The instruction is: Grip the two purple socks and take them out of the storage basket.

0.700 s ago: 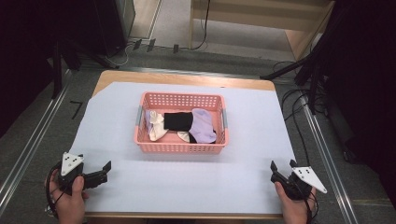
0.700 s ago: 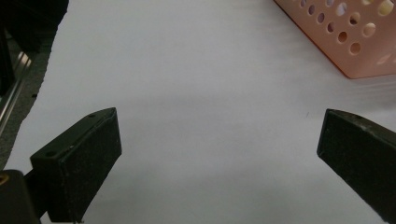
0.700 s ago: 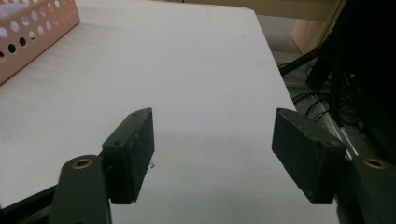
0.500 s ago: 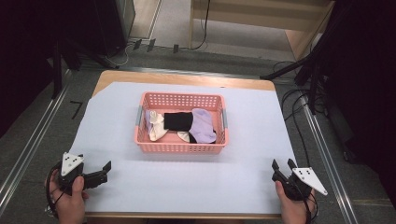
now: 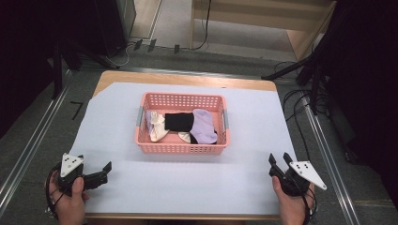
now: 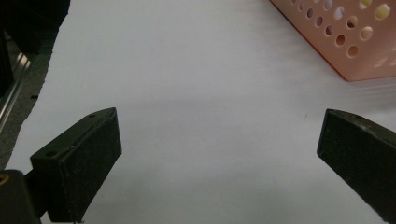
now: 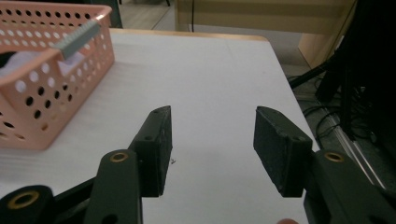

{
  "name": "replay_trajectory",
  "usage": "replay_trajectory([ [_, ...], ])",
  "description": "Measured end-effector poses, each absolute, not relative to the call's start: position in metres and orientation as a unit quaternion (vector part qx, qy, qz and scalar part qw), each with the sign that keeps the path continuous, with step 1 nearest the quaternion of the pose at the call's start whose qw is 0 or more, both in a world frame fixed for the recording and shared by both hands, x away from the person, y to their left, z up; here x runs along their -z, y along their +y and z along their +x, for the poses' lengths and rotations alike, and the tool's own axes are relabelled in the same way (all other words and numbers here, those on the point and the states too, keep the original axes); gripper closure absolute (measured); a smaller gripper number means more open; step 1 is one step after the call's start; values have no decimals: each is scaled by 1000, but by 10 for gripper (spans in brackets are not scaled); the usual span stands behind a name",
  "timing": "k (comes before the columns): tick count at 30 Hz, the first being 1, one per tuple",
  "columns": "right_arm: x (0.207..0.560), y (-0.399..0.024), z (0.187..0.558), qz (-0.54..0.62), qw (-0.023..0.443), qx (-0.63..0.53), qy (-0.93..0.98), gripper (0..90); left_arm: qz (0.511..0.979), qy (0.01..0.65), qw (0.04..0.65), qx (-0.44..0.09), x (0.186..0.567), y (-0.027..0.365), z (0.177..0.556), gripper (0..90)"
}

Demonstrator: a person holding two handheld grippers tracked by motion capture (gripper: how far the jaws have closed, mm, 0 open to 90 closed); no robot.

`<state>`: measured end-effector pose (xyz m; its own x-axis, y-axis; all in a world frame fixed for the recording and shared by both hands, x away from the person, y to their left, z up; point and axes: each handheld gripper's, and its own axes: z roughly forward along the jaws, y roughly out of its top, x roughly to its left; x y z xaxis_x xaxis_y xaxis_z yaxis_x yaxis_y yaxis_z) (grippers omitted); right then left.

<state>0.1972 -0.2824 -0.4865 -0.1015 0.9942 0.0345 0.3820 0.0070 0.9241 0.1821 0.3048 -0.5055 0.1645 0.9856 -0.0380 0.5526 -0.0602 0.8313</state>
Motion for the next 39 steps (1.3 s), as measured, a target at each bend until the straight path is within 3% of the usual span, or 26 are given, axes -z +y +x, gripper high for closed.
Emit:
replay_trajectory([
  [24, 456, -190, 252, 508, 282, -476, 660, 543, 669, 577, 370, -286, 505, 305, 183, 5],
  [39, 453, -151, 273, 493, 274, -457, 688, 528, 669, 578, 369, -286, 505, 305, 183, 5],
])
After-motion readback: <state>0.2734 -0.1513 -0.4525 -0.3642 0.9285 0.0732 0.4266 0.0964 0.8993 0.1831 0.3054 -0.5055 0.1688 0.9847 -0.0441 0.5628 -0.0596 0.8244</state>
